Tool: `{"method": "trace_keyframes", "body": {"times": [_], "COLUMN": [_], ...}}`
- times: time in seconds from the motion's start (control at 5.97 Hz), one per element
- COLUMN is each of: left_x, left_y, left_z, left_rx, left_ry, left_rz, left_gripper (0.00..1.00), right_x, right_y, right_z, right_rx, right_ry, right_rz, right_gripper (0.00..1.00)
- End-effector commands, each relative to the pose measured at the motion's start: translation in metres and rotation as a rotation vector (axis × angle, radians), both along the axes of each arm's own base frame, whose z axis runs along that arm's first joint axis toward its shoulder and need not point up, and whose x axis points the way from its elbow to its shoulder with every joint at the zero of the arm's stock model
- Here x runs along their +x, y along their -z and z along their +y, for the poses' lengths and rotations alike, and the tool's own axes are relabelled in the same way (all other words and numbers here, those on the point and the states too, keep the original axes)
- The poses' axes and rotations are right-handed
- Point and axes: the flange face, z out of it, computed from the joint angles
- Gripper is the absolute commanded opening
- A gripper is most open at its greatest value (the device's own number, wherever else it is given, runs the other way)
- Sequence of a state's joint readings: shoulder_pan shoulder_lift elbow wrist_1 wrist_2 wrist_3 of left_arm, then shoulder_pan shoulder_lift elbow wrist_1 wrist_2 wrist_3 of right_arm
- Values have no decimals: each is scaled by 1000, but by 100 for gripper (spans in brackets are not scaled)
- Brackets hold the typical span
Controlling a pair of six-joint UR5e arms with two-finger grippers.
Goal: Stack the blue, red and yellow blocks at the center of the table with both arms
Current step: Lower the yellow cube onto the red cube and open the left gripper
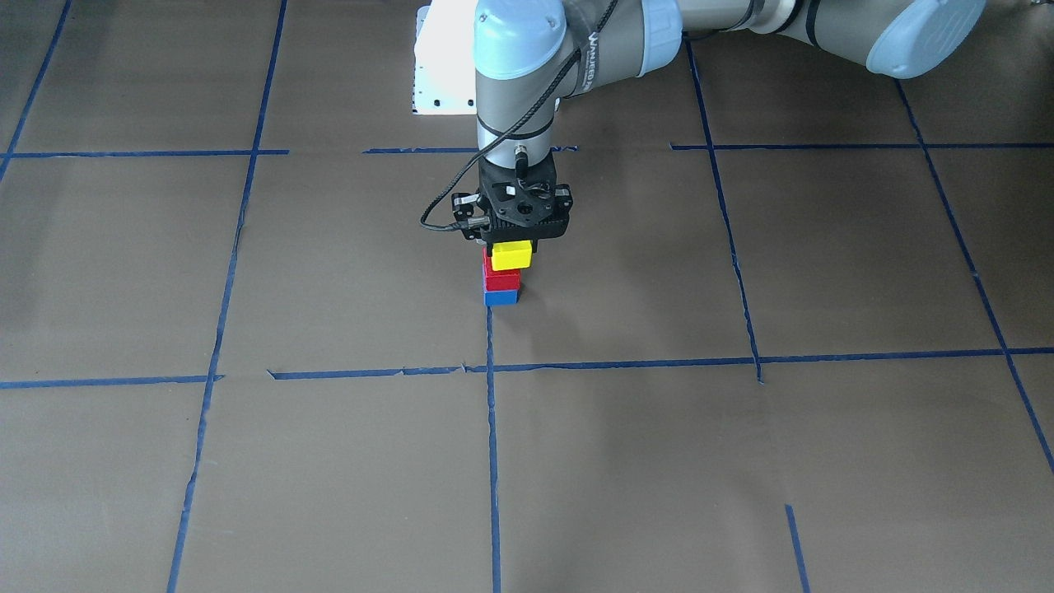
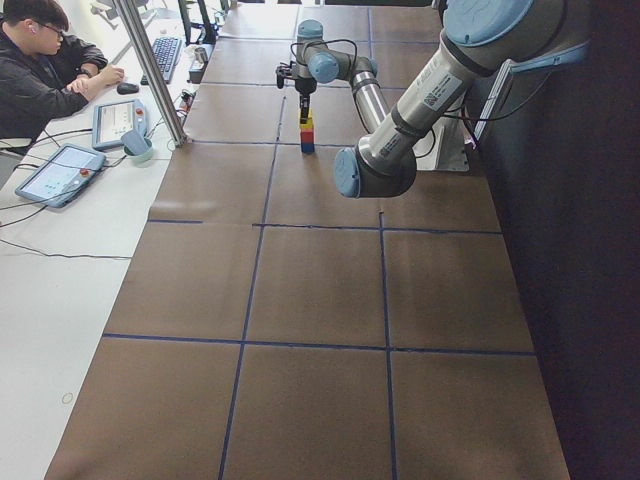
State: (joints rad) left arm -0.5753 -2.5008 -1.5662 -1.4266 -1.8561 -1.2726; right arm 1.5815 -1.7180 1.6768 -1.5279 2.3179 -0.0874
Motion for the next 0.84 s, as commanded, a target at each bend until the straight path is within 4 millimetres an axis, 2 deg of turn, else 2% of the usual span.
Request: {"method": "trace_keyframes", "body": {"times": [0.0,0.67], "left_x": [6,10], "left_y": [-2,-5], "left_z": [2,0], "left_rx": [-3,-1], "left_ry": [-5,-8], "left_rz": [-3,-7], "left_gripper": [1,1], "right_x": [0,0], "right_y": [-1,-1], "right_z": [0,0], "right_rx": [-2,-1], "right_ry": [0,1], "right_rz": [0,0], "right_gripper": [100,100]}}
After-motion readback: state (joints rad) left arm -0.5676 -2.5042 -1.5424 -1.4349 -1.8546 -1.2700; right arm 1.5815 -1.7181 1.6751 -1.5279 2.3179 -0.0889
